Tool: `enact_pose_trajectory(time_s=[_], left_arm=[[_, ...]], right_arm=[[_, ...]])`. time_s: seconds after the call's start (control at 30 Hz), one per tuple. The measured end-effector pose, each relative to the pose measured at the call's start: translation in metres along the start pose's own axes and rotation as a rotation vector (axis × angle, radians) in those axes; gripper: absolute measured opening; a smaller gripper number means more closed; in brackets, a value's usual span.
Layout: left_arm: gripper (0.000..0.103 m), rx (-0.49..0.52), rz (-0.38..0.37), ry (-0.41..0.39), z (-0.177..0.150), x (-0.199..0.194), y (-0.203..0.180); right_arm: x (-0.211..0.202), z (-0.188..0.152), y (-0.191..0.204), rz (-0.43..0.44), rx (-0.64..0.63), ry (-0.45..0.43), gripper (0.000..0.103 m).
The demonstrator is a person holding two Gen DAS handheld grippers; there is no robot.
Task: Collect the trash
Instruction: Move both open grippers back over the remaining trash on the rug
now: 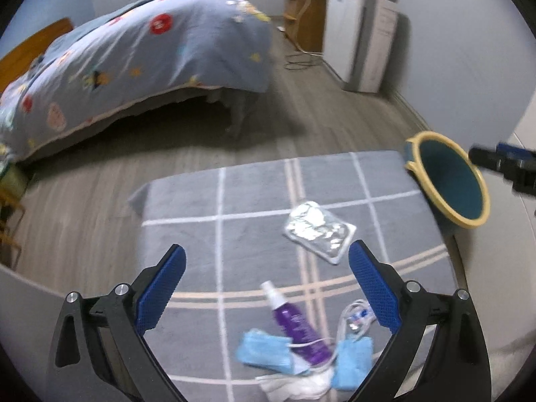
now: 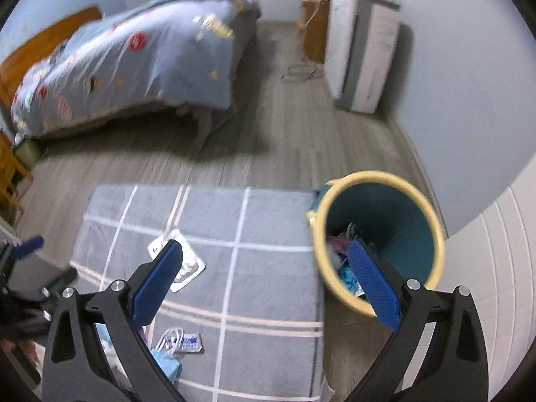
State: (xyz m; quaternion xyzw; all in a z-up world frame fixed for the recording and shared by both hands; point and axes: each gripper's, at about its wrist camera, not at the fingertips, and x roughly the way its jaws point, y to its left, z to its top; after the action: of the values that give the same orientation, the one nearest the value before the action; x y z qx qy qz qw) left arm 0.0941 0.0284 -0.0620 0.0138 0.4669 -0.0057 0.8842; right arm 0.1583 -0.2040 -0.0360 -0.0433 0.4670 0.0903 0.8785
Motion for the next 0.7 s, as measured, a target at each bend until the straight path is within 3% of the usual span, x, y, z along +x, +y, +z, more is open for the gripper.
enact_pose_trajectory(time_s=[0.27,0.47,0.7], left_arm=[[0.097,-0.042,0.049,0.076,-0.016,0.022,0.042],[0.097,-0.053,0.032,0.184,-0.038,0.049,0.051],[0.091,-0.013,-0.010,0.325,-0.062,0.077,0.047]], right_arm=[[0.038,-0.005,0.052,0.047,-0.077,0.074,0.097],[0.061,-0.007,0.073,0.108,-0.009,0.145,0.097],[0.076,-0.009,0.079,0.069,-0.036,0.178,0.097]])
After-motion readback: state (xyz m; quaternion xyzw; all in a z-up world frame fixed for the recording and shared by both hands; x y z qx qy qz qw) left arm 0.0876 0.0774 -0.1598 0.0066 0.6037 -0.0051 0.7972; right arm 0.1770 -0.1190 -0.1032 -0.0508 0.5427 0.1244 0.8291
